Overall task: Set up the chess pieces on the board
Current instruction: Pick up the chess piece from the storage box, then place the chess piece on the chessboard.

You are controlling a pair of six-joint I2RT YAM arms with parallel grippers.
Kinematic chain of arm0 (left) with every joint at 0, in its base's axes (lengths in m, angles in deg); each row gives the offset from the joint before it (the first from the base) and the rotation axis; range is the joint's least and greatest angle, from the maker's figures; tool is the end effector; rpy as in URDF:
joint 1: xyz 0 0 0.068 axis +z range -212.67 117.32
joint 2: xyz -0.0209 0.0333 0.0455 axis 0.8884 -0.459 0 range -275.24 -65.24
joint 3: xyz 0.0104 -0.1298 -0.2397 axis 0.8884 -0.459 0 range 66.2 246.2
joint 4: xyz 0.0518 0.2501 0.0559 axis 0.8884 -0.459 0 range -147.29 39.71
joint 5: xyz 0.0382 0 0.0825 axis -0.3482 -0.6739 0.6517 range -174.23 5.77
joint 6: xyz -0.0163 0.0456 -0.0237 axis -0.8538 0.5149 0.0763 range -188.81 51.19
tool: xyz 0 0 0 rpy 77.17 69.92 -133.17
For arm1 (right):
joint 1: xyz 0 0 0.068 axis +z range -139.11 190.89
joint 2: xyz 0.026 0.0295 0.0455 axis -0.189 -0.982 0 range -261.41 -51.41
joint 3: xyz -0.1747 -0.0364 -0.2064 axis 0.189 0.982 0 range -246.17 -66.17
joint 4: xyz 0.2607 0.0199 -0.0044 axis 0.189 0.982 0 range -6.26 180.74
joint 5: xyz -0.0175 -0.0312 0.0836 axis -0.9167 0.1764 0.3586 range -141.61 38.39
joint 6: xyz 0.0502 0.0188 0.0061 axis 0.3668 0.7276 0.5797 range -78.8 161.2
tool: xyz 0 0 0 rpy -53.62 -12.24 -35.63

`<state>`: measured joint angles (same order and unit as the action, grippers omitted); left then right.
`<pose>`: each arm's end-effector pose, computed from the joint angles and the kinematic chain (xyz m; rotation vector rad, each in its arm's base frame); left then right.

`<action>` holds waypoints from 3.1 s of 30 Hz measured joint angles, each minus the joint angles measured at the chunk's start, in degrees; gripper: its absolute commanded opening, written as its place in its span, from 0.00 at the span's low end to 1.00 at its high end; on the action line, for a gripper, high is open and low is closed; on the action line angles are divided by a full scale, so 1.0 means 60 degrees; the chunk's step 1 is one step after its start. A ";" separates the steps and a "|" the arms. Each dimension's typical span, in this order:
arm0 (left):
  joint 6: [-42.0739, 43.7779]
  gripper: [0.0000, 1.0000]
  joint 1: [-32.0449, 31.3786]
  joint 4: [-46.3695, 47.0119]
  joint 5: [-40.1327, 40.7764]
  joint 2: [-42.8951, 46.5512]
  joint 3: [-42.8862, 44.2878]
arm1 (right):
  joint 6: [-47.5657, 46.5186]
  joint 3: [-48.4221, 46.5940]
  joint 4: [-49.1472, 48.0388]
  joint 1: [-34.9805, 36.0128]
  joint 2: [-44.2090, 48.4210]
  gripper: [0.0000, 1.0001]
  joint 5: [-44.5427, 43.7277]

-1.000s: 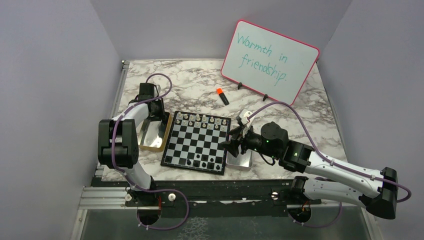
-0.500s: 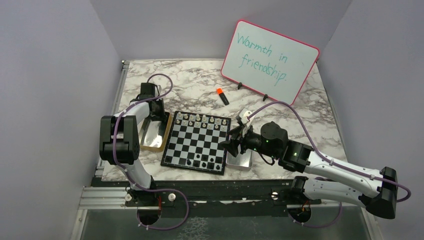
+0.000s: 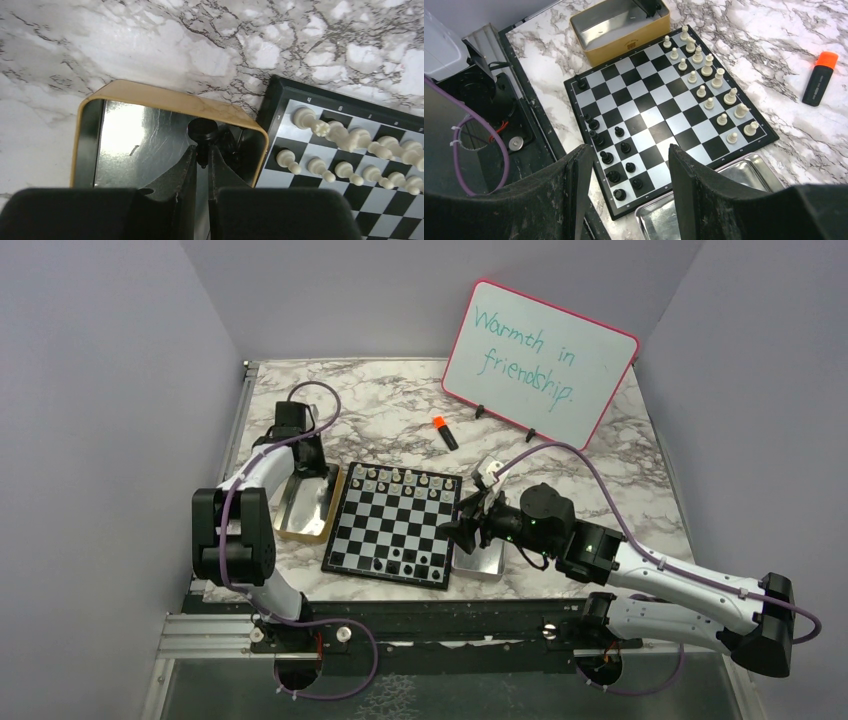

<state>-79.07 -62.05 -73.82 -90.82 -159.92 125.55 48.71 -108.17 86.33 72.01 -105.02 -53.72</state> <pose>0.3327 -0.0005 0.1902 -0.2053 2.5940 -0.2104 0.1082 0.1934 0.3086 -0.8302 1.7038 0.8031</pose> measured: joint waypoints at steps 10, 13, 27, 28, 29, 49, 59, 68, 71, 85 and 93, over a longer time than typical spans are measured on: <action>-0.0284 0.08 0.0000 -0.0452 -0.0102 0.1475 -0.0004 | 0.0011 -0.0007 -0.0277 0.0000 -0.0368 0.61 -0.0047; -0.0284 0.08 -0.0036 -0.0576 -0.0554 0.1796 -0.0015 | -0.0415 -0.0007 -0.0408 0.0000 -0.0579 0.62 -0.0317; -0.0208 0.08 -0.1242 -0.1661 -0.3785 0.2943 -0.0022 | -0.5661 0.0036 -0.1971 0.0000 -0.1708 0.62 -0.0146; -0.0215 0.08 -0.1351 -0.1698 -0.3945 0.3005 -0.0022 | -0.6131 0.0036 -0.1971 -0.0004 -0.1730 0.62 0.0066; -0.0229 0.08 -0.1508 -0.1738 -0.4167 0.3085 -0.0022 | -0.6648 0.0036 -0.1971 0.0000 -0.1745 0.62 0.0335; -0.0674 0.06 -0.3759 -0.1963 -0.6867 0.3978 -0.0532 | -1.1209 -0.0157 -0.1657 0.0000 -0.3038 0.54 0.1643; -0.0739 0.06 -0.4189 -0.2007 -0.7082 0.3982 -0.0576 | -1.1777 -0.0182 -0.1887 0.0000 -0.3413 0.42 0.1508; -0.0871 0.06 -0.4462 -0.2062 -0.7082 0.3876 -0.0572 | -1.2029 -0.0189 -0.2160 0.0000 -0.3424 0.48 0.1585; -0.0874 0.06 -0.4466 -0.2069 -0.7082 0.3829 -0.0572 | -1.2029 -0.0175 -0.2277 0.0000 -0.3424 0.47 0.1585; -0.0896 0.06 -0.4484 -0.2197 -0.7176 0.3574 -0.0521 | -1.2258 0.0215 -0.2419 -0.0029 -0.3260 0.11 0.2215; -0.0856 0.05 -0.4484 -0.2299 -0.7249 0.3421 -0.0459 | -1.2123 0.0342 -0.2463 -0.0047 -0.3180 0.46 0.2397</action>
<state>-84.21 -88.96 -87.61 -134.31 -139.39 122.79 -24.03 -106.12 71.56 71.73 -124.10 -39.34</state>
